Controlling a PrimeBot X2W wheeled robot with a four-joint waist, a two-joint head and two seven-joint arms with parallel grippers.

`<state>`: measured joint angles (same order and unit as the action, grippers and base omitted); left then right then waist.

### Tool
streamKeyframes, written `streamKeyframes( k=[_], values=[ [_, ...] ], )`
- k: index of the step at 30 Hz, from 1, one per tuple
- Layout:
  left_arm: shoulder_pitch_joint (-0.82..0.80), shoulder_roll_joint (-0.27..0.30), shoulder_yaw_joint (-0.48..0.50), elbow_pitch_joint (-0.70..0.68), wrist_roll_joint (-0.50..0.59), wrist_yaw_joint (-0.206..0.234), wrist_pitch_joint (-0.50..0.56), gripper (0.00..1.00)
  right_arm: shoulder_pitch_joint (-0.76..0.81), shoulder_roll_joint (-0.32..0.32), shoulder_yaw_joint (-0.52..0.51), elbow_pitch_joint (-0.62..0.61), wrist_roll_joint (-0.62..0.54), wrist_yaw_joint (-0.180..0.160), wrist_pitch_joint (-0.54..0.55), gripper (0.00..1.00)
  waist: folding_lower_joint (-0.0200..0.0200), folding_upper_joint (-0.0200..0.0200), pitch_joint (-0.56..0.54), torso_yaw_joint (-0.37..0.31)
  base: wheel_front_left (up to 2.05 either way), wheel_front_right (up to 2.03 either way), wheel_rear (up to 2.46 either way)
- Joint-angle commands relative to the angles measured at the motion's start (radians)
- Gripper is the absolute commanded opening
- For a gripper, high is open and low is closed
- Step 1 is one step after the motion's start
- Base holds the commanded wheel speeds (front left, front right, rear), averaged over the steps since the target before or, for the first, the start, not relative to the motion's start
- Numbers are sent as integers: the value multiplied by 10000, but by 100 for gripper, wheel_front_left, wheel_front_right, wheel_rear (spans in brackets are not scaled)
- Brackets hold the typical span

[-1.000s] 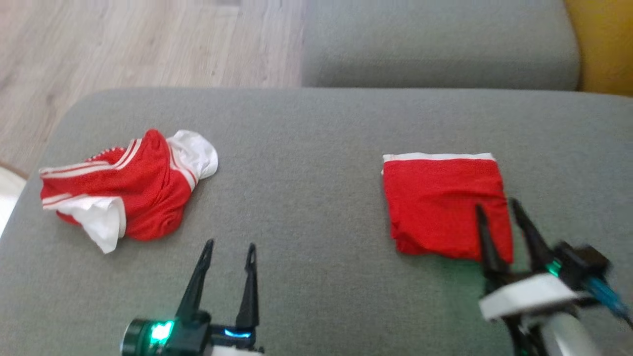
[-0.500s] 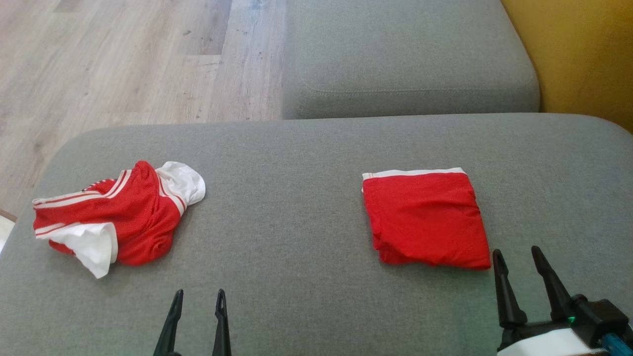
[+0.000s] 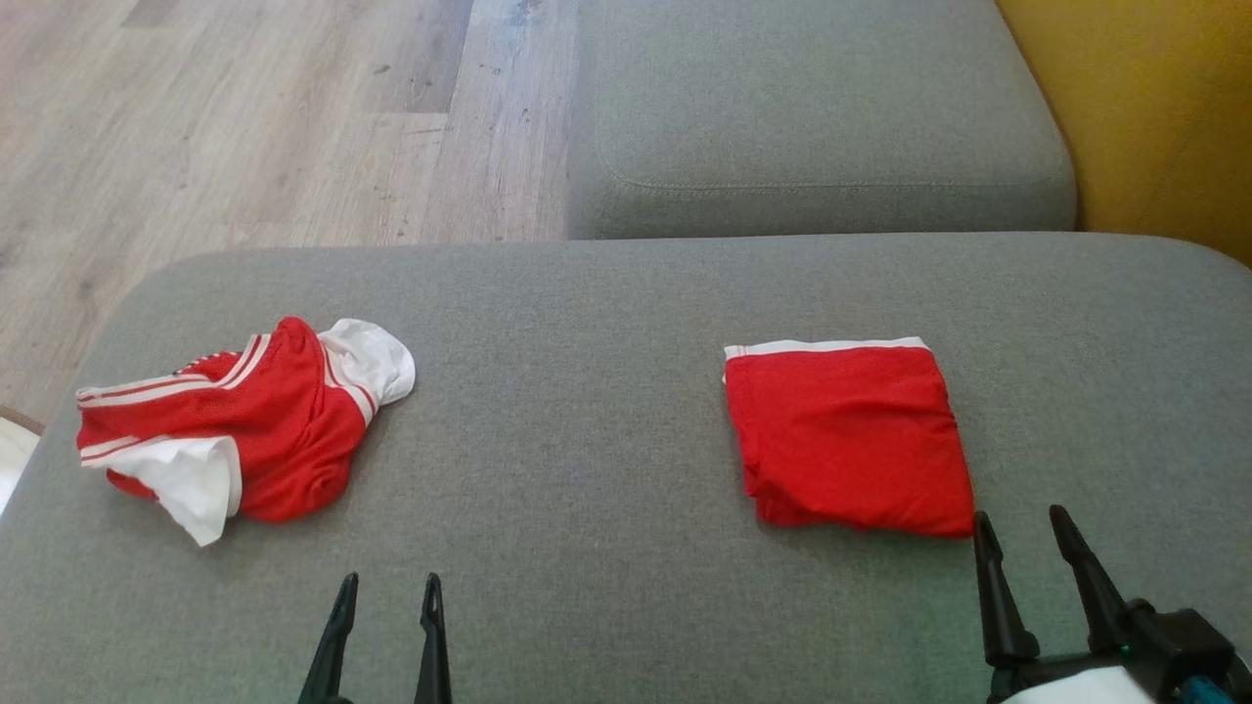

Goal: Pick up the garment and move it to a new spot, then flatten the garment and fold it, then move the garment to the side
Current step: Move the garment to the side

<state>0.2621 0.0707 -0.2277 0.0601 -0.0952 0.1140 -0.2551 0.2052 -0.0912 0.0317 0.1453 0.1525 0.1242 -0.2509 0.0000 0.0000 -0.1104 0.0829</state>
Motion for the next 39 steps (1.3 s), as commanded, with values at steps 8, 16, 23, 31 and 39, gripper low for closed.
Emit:
streamKeyframes(
  k=[8, 16, 23, 31, 39],
  values=[
    [-413, -146, 393, -240, 158, -23, -67, 100, -389, -40, 248, -186, -201, 65, -108, 100, 0, 0, 4, -63, 0, 0, 0],
    [-447, -165, 422, -187, 188, -56, -67, 100, -419, -31, 250, -135, -257, 65, -108, 100, 0, 0, -30, -91, 0, 0, 0],
    [-483, -179, 432, -167, 189, -103, -67, 100, -397, -37, 236, -132, -302, 65, -108, 100, 0, 0, -50, -36, 0, 0, 0],
    [-620, -192, 349, -257, 155, -98, -67, 100, -638, -128, 53, 95, -374, 65, -108, 100, 0, 0, 250, 142, 0, 0, 0],
    [-851, -199, 185, -157, -72, -261, -67, 100, -1721, -332, -131, 1453, -395, 65, -109, 100, 0, 0, 818, 322, 0, 0, 0]
  ],
)
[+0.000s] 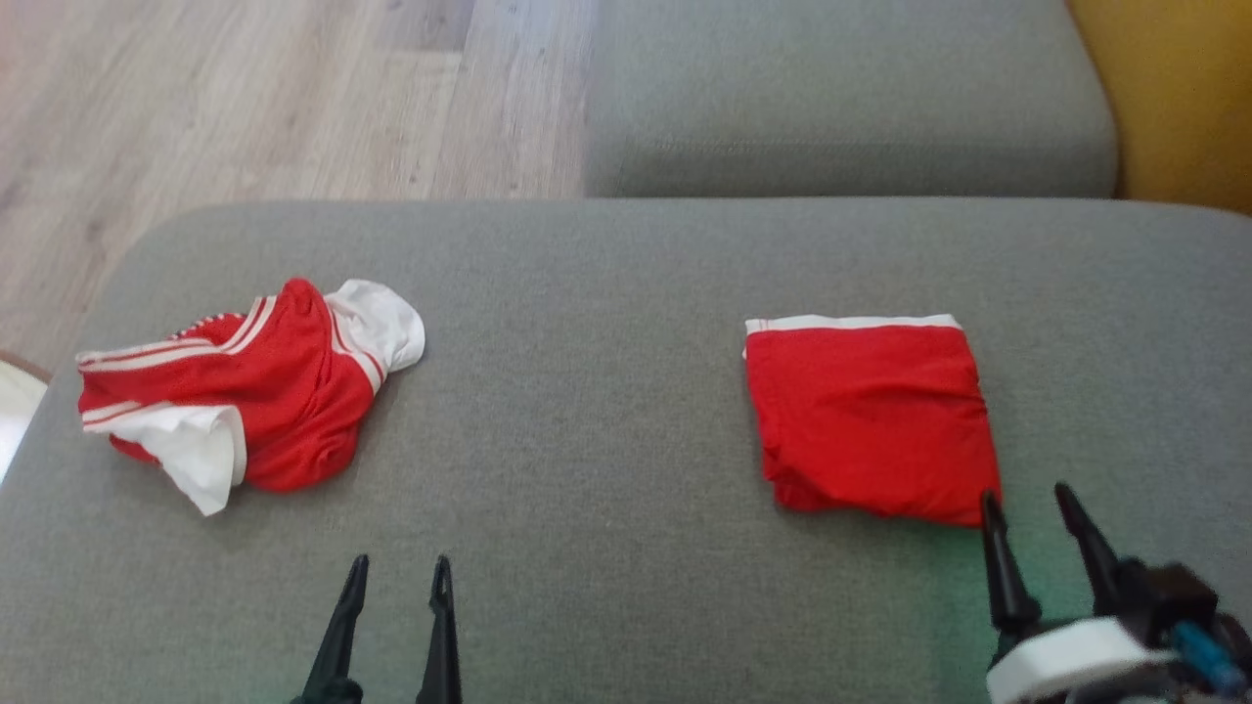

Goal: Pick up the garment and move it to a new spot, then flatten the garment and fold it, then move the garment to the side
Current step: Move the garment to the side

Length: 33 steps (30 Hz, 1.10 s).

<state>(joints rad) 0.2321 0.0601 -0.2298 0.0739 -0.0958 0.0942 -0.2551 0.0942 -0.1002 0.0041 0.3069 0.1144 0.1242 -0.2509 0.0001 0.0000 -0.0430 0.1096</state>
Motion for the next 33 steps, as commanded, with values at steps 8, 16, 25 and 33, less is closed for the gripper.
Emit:
streamKeyframes(
  k=[8, 16, 25, 33],
  values=[
    [-1226, -97, -231, -1102, -59, -353, -67, 100, -2533, -785, 54, 1717, 106, 65, 313, 100, -1, 0, 1241, 258, 0, 0, 0],
    [-1762, -98, -464, -1337, 73, -207, -67, 100, -3900, -1328, 269, 3152, 657, 65, 898, 100, -1, 0, 2158, 354, 0, 0, 0],
    [-1967, -98, -494, -1294, 89, -119, -67, 100, -4488, -1696, 1424, 3798, 1988, 65, 1445, 0, -1, 0, 2619, 187, 0, 0, 0],
    [-2252, -98, -421, -1766, 197, -187, -67, 100, -5239, -2884, 1487, 3259, 1858, 65, 1302, 0, -1, 0, 3442, -804, 0, 0, 0]
  ],
)
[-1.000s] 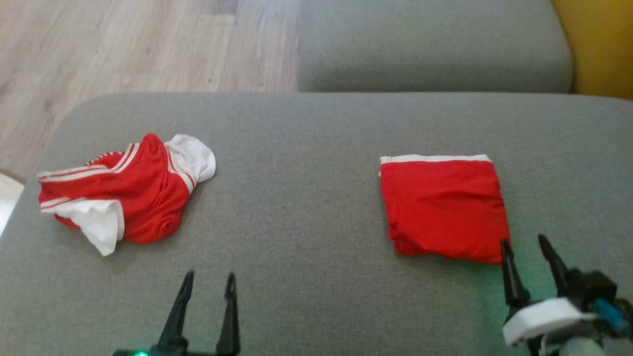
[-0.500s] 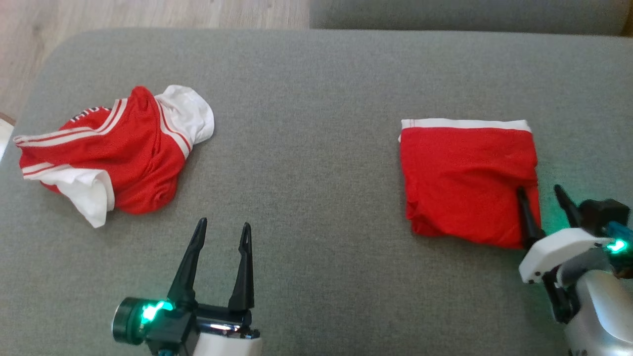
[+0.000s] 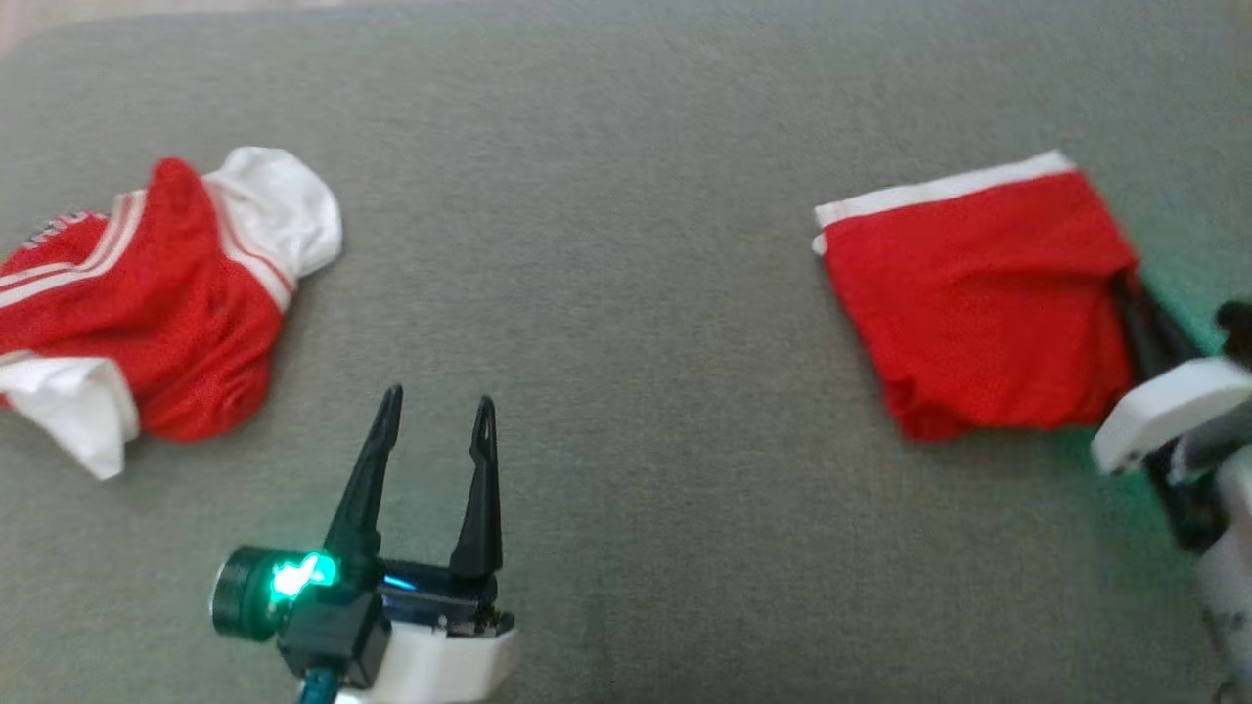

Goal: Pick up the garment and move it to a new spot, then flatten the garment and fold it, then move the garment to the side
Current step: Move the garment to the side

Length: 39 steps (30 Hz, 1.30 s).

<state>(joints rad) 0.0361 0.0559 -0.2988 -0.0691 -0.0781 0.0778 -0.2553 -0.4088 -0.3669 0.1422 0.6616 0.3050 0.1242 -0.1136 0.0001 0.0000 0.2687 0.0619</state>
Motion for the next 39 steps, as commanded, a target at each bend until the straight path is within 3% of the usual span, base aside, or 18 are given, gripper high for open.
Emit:
streamKeyframes(
  k=[1, 11, 19, 20, 21, 30, 39],
  values=[
    [-363, -56, 285, -359, 40, -46, -65, 100, -327, -421, 73, -367, -72, 65, -6, 0, -1, 0, 467, -453, 0, 0, 0],
    [-1368, -3, 513, -557, 346, -490, -65, 100, -1182, -2610, -868, -1011, -446, 65, 861, 0, -1, 0, 2204, -1278, 0, 0, 0],
    [-1860, 44, 619, -716, 532, -647, -65, 100, -1377, -3302, -2360, -1339, -1434, 65, 1031, 0, -1, 0, 2810, -1298, 0, 0, 0],
    [-1905, 38, 595, -690, 527, -648, -65, 100, -1344, -3282, -2525, -1379, -1551, 65, 1028, 32, -1, 0, 2786, -1238, 0, 0, 0],
    [-1945, 30, 579, -671, 505, -640, -65, 100, -1304, -3235, -2680, -1423, -1660, 65, 1021, 100, -1, 0, 2739, -1185, 0, 0, 0],
    [-1613, -24, 615, -463, 221, -342, -65, 100, -579, -1957, -3418, -2190, -2638, 65, 933, 100, -1, 0, 1504, -902, 0, 0, 0],
    [-501, -52, 998, 454, -116, 364, -65, 100, 1554, 570, -1801, -3231, -1880, 65, 467, 100, -1, 0, -731, -487, 0, 0, 0]
  ],
)
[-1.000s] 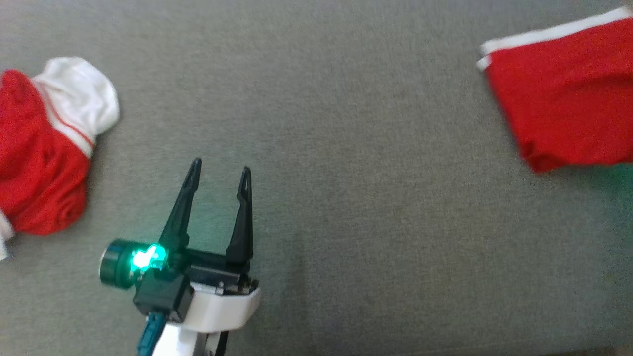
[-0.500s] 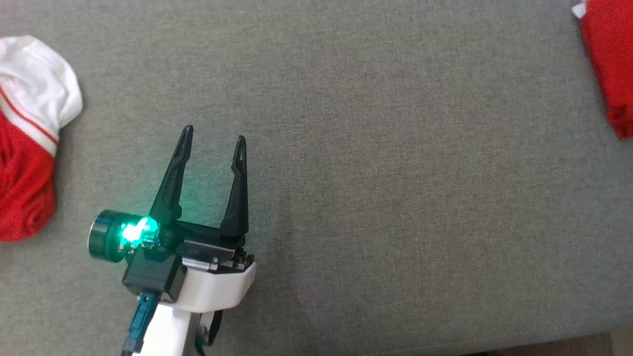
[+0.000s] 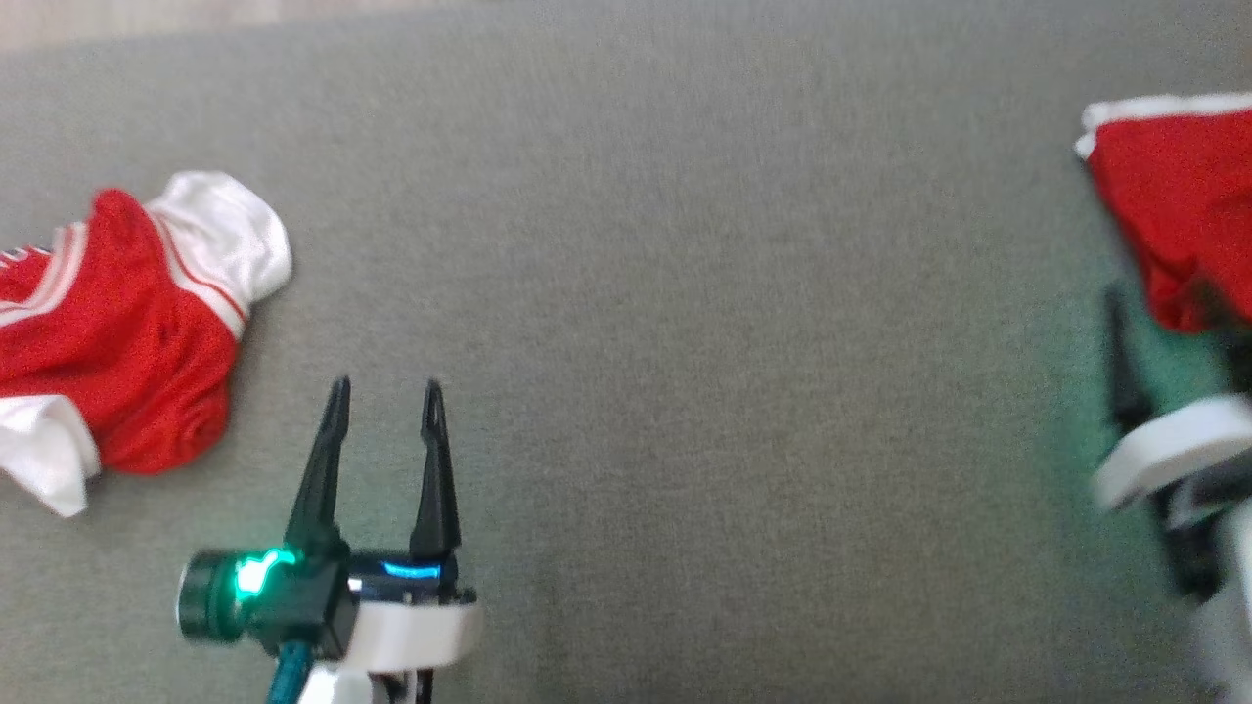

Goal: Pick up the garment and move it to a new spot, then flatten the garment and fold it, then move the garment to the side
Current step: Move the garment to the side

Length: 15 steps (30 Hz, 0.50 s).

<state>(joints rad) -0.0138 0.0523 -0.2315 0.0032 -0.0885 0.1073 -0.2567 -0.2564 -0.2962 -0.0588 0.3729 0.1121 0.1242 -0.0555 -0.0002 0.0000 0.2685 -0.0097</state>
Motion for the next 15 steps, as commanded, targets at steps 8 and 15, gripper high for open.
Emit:
streamKeyframes(
  k=[8, 15],
  values=[
    [845, -18, 495, 31, -267, 570, -51, 100, 1304, 1053, 2690, 435, 1335, 65, -1734, 100, 2, 0, -2305, 578, 0, 0, 0],
    [1588, -19, 661, -23, -265, 660, -51, 100, 1998, 1862, 2590, 120, 1422, 65, -2055, 100, 2, 0, -3162, 792, 0, 0, 0]
  ],
)
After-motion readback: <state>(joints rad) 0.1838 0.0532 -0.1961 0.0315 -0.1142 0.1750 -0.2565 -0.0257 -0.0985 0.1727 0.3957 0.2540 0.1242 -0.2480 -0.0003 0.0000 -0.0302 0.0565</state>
